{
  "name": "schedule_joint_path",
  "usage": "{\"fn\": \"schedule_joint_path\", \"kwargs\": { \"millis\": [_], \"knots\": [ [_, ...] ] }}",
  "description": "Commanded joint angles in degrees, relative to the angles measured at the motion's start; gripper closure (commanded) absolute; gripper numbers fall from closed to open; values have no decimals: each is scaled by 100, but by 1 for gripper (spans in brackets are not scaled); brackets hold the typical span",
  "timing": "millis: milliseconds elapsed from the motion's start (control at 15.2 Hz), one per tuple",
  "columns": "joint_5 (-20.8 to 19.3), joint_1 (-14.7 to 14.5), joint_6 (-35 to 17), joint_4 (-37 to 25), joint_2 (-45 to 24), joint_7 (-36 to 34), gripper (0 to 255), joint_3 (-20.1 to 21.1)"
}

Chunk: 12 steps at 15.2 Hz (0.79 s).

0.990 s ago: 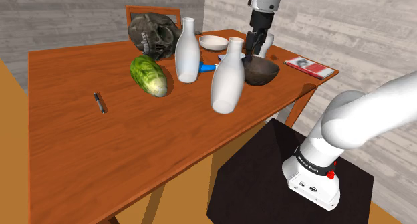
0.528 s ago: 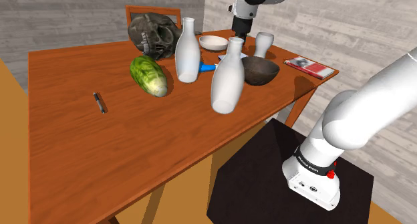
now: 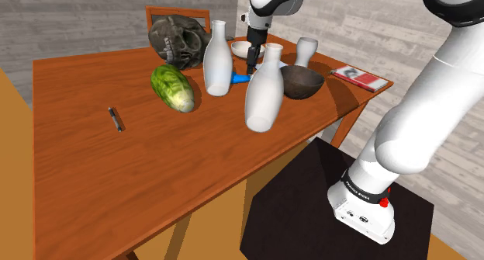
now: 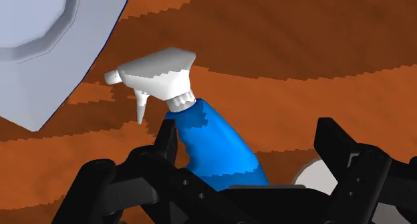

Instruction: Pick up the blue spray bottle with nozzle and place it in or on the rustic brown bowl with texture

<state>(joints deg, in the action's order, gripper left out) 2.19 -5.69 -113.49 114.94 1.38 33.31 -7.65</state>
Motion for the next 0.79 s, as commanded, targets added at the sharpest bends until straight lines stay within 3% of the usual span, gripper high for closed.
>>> {"fn": "schedule_joint_path", "kwargs": {
  "millis": [0, 198, 726],
  "knots": [
    [95, -30, -72, -392, -447, 294, 0, 20],
    [188, -34, -115, -832, -915, 592, 0, 60],
    [230, -39, -654, -478, -1103, 620, 0, 79]
  ]
}}
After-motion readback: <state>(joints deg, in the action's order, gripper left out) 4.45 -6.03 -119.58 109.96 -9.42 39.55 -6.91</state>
